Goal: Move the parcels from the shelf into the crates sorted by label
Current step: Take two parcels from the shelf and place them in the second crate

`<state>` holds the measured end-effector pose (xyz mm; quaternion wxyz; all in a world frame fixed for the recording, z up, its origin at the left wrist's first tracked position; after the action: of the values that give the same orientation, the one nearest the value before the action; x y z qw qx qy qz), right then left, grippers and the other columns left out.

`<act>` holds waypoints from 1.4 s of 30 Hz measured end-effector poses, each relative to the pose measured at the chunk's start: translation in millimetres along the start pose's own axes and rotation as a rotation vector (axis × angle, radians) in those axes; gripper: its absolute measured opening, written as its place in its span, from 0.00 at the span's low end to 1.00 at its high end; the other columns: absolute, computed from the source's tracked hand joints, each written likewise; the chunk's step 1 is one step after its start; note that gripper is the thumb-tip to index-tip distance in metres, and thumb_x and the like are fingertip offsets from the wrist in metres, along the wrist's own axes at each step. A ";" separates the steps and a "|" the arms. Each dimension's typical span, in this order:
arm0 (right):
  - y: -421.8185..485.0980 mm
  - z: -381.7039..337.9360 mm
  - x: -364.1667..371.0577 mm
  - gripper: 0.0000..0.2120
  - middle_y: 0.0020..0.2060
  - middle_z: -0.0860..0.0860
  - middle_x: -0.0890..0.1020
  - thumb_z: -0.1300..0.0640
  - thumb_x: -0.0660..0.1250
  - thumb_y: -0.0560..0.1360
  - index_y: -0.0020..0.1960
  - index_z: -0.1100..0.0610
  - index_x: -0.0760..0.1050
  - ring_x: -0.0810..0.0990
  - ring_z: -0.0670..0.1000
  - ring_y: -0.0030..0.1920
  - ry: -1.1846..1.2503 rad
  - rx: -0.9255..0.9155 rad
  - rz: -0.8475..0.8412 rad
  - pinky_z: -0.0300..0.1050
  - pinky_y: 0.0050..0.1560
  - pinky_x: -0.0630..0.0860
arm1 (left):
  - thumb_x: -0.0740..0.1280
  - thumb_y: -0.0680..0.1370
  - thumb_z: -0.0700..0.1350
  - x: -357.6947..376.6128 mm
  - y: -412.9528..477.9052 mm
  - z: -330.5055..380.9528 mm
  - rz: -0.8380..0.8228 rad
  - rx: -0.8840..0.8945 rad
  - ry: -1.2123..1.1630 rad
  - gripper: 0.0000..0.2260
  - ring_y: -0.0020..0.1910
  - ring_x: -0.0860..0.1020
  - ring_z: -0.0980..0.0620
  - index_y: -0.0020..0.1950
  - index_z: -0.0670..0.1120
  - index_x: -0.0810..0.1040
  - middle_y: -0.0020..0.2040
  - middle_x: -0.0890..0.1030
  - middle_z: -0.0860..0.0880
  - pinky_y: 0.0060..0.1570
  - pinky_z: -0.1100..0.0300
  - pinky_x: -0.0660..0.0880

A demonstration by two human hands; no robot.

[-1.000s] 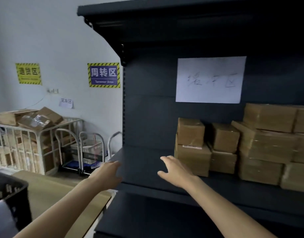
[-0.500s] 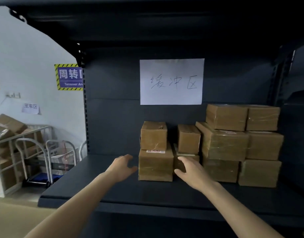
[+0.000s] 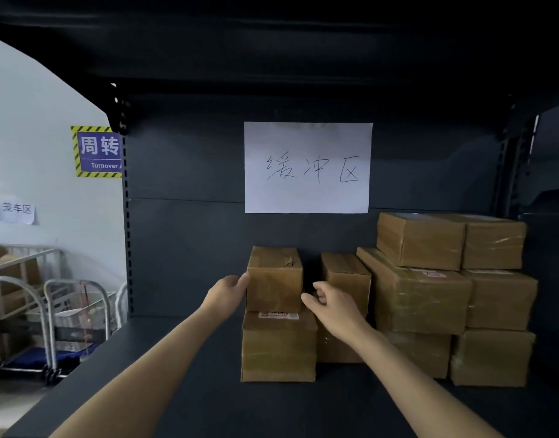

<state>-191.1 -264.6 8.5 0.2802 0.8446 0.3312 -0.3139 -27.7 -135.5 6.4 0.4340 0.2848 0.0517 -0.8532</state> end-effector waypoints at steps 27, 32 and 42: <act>35.4 -28.6 41.5 0.19 0.53 0.43 0.76 0.54 0.59 0.79 0.69 0.47 0.64 0.77 0.47 0.54 0.744 0.025 0.085 0.49 0.61 0.74 | 0.75 0.68 0.47 -24.9 -1.4 -4.7 0.068 0.231 -0.685 0.36 0.59 0.76 0.50 0.72 0.46 0.62 0.62 0.76 0.47 0.54 0.62 0.71; 22.3 -38.5 35.5 0.19 0.63 0.48 0.75 0.55 0.57 0.80 0.70 0.49 0.65 0.74 0.50 0.64 0.618 -0.004 0.096 0.49 0.65 0.71 | 0.75 0.68 0.46 -19.6 -8.7 1.2 0.046 0.272 -0.540 0.20 0.54 0.79 0.52 0.58 0.51 0.75 0.54 0.81 0.50 0.48 0.65 0.79; 13.8 -10.8 32.9 0.18 0.55 0.46 0.79 0.44 0.60 0.76 0.64 0.47 0.70 0.76 0.49 0.59 0.785 0.092 0.036 0.54 0.66 0.69 | 0.64 0.78 0.41 8.3 -37.6 18.0 0.120 0.400 -0.323 0.16 0.60 0.73 0.51 0.64 0.53 0.73 0.56 0.70 0.52 0.56 0.63 0.73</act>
<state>-158.0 -253.2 -4.4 0.0995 0.9177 0.3838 0.0235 -68.4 -124.2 11.0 0.4213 0.2278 -0.2049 -0.8536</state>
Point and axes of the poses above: each hand's wrist, its own y-axis towards the middle knuckle, its own x-axis out of the palm, z = x × y, the point moved 8 cm from there along y, towards the middle knuckle
